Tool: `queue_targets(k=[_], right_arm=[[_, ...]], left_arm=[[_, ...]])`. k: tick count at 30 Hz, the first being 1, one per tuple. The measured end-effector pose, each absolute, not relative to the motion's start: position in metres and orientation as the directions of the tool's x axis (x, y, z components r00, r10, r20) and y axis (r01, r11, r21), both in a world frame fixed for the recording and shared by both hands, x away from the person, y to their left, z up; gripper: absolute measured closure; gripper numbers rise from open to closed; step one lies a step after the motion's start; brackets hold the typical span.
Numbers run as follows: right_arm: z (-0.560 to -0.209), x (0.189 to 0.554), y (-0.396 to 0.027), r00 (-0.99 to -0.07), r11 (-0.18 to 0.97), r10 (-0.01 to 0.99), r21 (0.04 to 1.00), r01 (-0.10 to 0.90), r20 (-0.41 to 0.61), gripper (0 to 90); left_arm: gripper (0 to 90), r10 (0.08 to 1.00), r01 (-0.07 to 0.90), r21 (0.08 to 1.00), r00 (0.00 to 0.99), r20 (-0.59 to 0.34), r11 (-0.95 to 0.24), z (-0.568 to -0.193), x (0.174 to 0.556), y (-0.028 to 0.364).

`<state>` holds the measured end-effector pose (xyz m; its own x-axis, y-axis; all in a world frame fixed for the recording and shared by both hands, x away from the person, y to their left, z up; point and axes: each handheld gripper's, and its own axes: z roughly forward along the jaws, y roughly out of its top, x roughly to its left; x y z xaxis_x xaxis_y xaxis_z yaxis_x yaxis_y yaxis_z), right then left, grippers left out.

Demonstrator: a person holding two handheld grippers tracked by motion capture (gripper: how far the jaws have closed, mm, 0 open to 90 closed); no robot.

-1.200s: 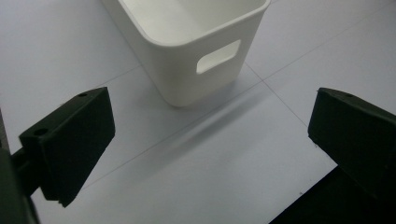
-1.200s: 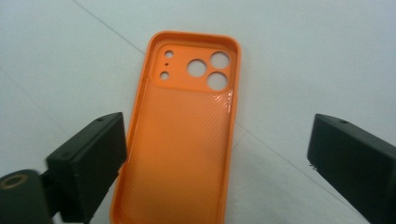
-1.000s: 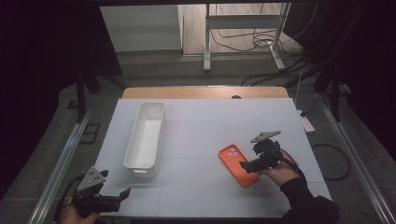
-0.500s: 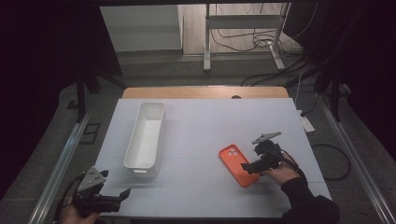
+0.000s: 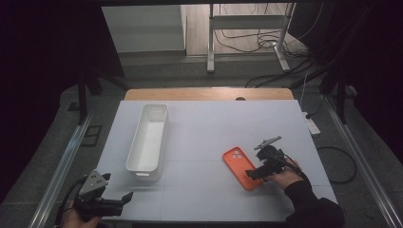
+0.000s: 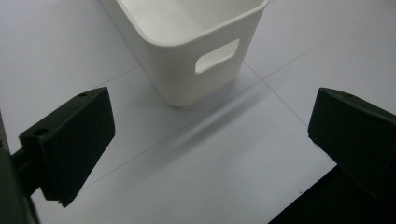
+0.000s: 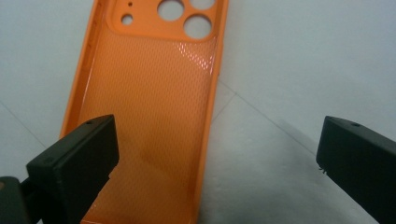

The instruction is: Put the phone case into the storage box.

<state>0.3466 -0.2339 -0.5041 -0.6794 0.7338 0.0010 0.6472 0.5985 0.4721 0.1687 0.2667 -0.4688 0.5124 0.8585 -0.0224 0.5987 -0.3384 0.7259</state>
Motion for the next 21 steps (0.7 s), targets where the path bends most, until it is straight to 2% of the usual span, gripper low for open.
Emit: queue_targets(k=[7,14,20,21], right_arm=[[-0.5118,0.3475,-0.2315,-0.688,0.629,0.726,0.414,0.658,-0.009,0.0],[-0.5117,0.3476,-0.2312,-0.687,0.632,0.727,0.406,0.66,-0.015,0.4],[-0.5042,0.3468,-0.2339,-0.685,0.621,0.728,0.423,0.659,-0.001,26.0],[-0.5042,0.3468,-0.2339,-0.685,0.621,0.728,0.423,0.659,-0.001,26.0]], left_arm=[[1.4,0.858,0.598,0.726,0.513,-0.022,-0.339,-0.4688,0.1687,0.2666],[1.4,0.858,0.598,0.725,0.514,-0.02,-0.341,-0.4688,0.1686,0.2664],[1.4,0.858,0.598,0.725,0.514,-0.02,-0.342,-0.4688,0.1686,0.2663],[1.4,0.858,0.598,0.725,0.514,-0.02,-0.342,-0.4688,0.1686,0.2663]])
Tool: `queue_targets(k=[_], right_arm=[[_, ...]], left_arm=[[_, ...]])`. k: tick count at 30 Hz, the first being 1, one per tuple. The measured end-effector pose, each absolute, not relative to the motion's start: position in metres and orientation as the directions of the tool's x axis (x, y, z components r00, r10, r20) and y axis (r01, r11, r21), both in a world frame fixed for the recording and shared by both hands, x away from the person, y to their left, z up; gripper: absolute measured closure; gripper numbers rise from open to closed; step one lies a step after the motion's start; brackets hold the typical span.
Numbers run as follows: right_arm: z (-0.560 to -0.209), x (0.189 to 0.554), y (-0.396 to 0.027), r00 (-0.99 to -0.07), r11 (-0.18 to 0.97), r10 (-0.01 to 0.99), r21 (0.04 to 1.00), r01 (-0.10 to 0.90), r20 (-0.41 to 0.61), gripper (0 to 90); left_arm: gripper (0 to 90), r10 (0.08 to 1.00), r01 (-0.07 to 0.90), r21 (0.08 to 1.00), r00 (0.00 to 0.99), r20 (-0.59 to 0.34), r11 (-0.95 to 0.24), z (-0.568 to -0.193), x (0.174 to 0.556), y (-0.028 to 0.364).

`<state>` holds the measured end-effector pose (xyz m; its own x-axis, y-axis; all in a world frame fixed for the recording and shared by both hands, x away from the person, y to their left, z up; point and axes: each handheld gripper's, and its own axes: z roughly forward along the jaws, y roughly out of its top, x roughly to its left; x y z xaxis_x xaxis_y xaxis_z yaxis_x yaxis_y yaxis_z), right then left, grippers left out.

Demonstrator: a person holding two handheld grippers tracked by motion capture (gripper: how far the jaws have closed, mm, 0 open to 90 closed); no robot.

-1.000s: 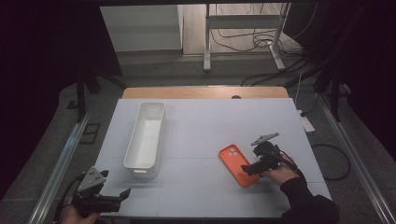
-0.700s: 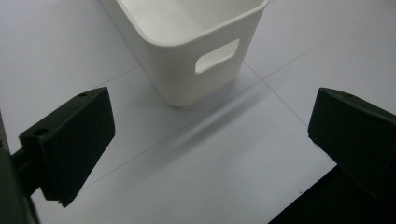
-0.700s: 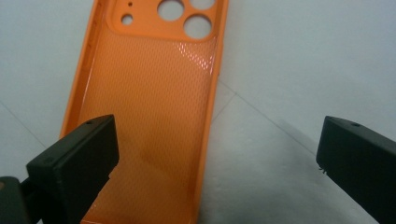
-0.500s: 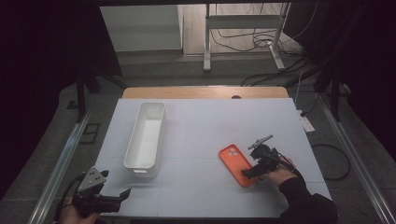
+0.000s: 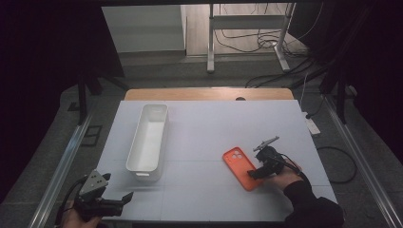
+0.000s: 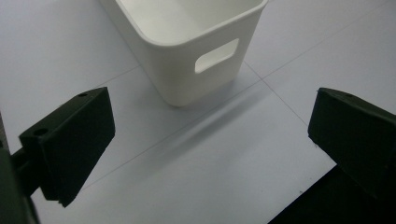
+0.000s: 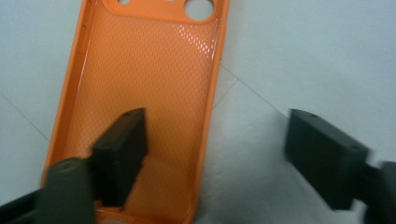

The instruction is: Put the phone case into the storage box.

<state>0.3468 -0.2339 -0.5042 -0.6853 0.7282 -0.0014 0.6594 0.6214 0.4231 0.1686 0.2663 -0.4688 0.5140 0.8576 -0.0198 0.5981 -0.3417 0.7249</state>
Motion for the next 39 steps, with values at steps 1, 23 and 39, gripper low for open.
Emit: queue_targets(k=[1,23,39], right_arm=[[-0.503,0.347,-0.234,-0.685,0.621,0.729,0.423,0.66,0.0,31.3],[-0.496,0.352,-0.237,-0.676,0.602,0.731,0.378,0.703,0.092,88.4],[-0.484,0.348,-0.239,-0.665,0.563,0.74,0.449,0.694,0.1,88.6]], left_arm=[[1.4,0.858,0.598,0.725,0.514,-0.02,-0.342,-0.469,0.169,0.266],[1.8,0.867,0.61,0.726,0.497,-0.038,-0.318,-0.469,0.17,0.268],[0.9,0.875,0.625,0.723,0.481,-0.058,-0.295,-0.469,0.171,0.271]])
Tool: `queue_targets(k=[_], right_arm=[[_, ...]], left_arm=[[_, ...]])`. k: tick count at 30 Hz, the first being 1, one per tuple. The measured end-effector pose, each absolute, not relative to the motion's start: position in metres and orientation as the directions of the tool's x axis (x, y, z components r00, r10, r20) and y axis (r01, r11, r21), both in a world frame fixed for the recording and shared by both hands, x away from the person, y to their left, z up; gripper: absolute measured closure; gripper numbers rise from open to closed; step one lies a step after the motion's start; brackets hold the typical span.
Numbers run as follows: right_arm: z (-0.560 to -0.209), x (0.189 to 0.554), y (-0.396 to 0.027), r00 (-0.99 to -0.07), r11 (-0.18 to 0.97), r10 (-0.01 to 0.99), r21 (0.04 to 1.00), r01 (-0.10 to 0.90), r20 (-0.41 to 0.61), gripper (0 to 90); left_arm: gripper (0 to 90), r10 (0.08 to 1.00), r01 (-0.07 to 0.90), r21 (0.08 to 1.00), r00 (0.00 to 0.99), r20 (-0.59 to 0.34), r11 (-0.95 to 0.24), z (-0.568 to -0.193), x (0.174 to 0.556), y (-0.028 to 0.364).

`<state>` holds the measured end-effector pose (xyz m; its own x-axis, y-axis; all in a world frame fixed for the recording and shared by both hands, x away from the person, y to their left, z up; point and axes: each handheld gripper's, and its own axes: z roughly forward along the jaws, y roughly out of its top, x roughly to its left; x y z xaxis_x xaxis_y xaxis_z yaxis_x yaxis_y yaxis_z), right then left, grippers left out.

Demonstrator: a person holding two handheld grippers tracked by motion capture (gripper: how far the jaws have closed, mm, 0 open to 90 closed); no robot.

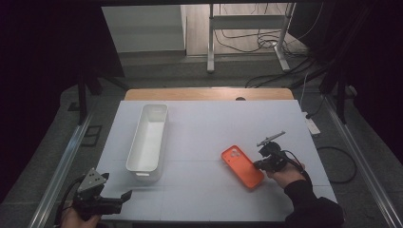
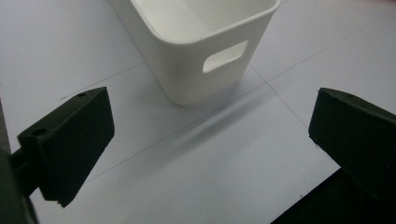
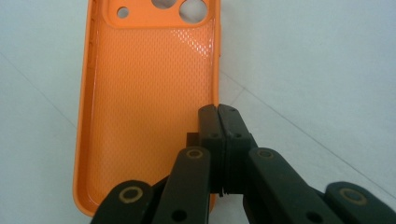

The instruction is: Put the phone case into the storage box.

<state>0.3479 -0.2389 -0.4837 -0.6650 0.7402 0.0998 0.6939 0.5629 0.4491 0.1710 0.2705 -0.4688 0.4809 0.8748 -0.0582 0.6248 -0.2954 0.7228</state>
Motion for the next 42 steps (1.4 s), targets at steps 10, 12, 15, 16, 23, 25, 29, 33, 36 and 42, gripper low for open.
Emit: queue_targets(k=[10,12,15,16,23,25,29,33,36,42], right_arm=[[-0.472,0.343,-0.242,-0.674,0.541,0.732,0.513,0.667,0.104,88.6],[-0.47,0.342,-0.242,-0.675,0.536,0.73,0.526,0.66,0.104,88.7],[-0.466,0.341,-0.243,-0.676,0.526,0.729,0.544,0.653,0.107,88.7],[-0.465,0.34,-0.243,-0.678,0.524,0.727,0.551,0.65,0.108,88.7],[-0.456,0.337,-0.248,-0.671,0.495,0.733,0.588,0.64,0.114,88.7],[-0.454,0.336,-0.249,-0.671,0.486,0.732,0.598,0.637,0.12,88.7],[-0.451,0.334,-0.25,-0.67,0.479,0.732,0.608,0.634,0.123,88.8],[-0.448,0.332,-0.252,-0.668,0.469,0.733,0.618,0.631,0.126,88.8],[-0.446,0.33,-0.253,-0.667,0.462,0.734,0.628,0.626,0.125,88.8],[-0.443,0.329,-0.256,-0.664,0.449,0.738,0.644,0.619,0.123,88.8]], left_arm=[[0.5,0.866,0.617,0.722,0.498,-0.05,-0.313,-0.468,0.171,0.269],[0.4,0.863,0.615,0.718,0.504,-0.039,-0.326,-0.468,0.171,0.268],[0.0,0.857,0.61,0.713,0.515,-0.026,-0.346,-0.469,0.171,0.266],[0.0,0.855,0.608,0.712,0.518,-0.022,-0.351,-0.469,0.171,0.265],[0.0,0.866,0.609,0.72,0.499,-0.022,-0.332,-0.467,0.169,0.267],[0.0,0.872,0.63,0.705,0.488,-0.032,-0.326,-0.468,0.17,0.268],[0.0,0.878,0.648,0.69,0.477,-0.037,-0.323,-0.467,0.17,0.268],[0.0,0.879,0.646,0.694,0.475,-0.037,-0.32,-0.465,0.169,0.266],[0.0,0.88,0.643,0.697,0.474,-0.035,-0.319,-0.464,0.169,0.265],[0.0,0.881,0.639,0.704,0.472,-0.041,-0.31,-0.461,0.169,0.263]])
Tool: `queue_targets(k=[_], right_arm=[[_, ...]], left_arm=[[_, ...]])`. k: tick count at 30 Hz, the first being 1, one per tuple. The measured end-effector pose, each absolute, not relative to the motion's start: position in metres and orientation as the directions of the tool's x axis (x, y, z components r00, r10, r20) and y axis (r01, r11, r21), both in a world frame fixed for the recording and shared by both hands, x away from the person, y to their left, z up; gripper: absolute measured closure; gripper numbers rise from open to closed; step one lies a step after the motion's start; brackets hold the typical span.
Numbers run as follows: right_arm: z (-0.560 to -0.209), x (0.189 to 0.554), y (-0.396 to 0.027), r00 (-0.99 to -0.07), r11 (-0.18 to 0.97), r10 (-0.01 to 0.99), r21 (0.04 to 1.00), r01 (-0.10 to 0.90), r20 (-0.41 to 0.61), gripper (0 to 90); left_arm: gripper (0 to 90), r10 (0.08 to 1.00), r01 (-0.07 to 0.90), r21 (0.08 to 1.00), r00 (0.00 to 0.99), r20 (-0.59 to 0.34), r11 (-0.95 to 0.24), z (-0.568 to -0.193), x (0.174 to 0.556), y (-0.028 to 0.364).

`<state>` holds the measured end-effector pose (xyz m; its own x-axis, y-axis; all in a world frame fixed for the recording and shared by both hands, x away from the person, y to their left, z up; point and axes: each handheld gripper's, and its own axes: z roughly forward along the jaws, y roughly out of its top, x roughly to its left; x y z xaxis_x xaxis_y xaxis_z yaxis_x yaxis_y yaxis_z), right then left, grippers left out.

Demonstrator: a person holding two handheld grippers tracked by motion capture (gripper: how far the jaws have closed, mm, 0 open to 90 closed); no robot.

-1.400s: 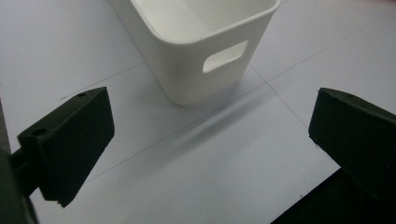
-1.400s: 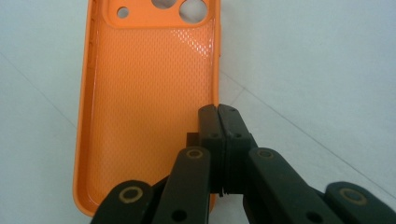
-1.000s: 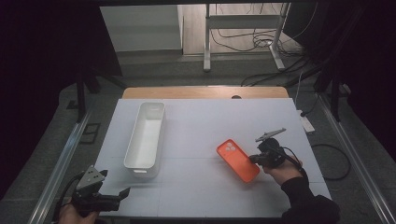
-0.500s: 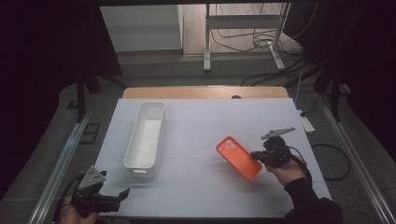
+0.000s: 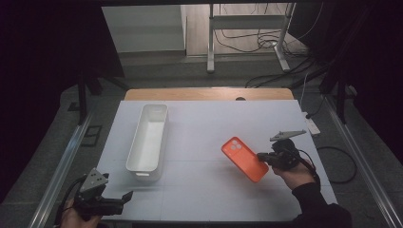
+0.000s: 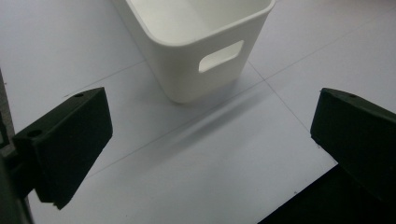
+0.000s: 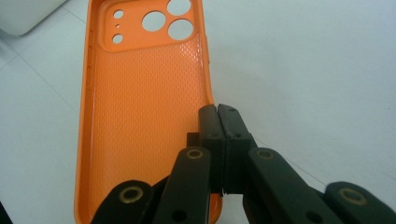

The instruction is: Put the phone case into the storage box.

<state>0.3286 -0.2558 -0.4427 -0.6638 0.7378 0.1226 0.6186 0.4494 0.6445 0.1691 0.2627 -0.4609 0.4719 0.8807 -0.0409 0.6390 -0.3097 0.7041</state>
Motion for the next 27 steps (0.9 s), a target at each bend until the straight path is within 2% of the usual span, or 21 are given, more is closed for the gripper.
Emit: queue_targets(k=[12,27], right_arm=[[-0.436,0.324,-0.257,-0.661,0.433,0.741,0.672,0.601,0.114,88.8],[-0.429,0.318,-0.257,-0.666,0.416,0.739,0.707,0.572,0.105,88.9]], left_arm=[[0.0,0.866,0.617,0.724,0.497,-0.055,-0.308,-0.451,0.172,0.259],[0.0,0.827,0.562,0.734,0.562,-0.002,-0.38,-0.445,0.184,0.239]])
